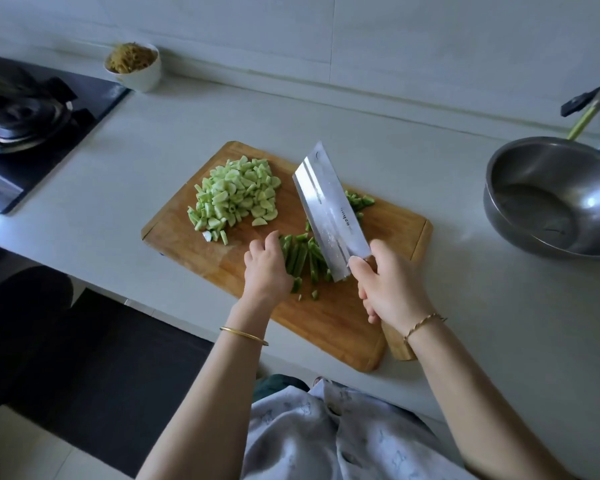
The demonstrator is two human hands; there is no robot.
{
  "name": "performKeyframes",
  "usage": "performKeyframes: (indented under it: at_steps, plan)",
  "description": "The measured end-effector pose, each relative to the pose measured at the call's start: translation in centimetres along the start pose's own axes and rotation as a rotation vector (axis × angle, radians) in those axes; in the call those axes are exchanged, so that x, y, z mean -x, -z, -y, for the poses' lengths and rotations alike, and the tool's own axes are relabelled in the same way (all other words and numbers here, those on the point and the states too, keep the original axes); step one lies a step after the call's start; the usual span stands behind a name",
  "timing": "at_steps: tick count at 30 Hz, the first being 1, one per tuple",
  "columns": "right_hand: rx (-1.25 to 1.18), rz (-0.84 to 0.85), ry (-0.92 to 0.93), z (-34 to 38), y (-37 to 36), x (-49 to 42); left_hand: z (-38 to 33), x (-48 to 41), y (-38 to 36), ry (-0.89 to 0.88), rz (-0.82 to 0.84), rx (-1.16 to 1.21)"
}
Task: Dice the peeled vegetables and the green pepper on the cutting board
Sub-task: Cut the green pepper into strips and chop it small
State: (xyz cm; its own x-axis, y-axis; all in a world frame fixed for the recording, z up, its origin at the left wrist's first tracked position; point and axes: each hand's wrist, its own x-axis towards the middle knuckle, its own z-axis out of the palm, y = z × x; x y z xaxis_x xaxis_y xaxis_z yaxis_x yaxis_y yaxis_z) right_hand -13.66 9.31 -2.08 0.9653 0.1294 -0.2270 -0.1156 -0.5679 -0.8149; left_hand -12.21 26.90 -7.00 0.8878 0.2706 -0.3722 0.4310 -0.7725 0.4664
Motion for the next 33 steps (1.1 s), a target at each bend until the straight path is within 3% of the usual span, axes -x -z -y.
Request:
performKeyframes:
  at_steps: [8, 12, 15, 18, 21, 33]
  plan:
    - [-0.205, 0.052, -0.116, 1.2, -2.3, 0.0, 1.8, -0.3, 1.0, -0.005, -0.022, -0.023]
    - [-0.221, 0.079, -0.162, 1.2, -4.1, -0.1, 2.1, -0.4, 1.1, 0.039, -0.075, 0.097]
    - [-0.177, 0.075, -0.174, 0.7, -4.9, -0.1, 1.5, 0.2, 0.6, 0.04, -0.126, 0.11]
    - [-0.156, 0.066, -0.186, -0.1, -4.6, 0.1, 1.2, 0.8, -0.3, -0.016, -0.164, -0.033]
    - [-0.119, 0.059, -0.173, -0.8, -3.8, 0.4, 1.5, 0.7, -0.7, -0.062, -0.141, -0.125]
    - [0.066, 0.052, -0.062, -1.4, -2.5, 0.5, 2.3, -0.3, 0.4, -0.245, -0.044, -0.108]
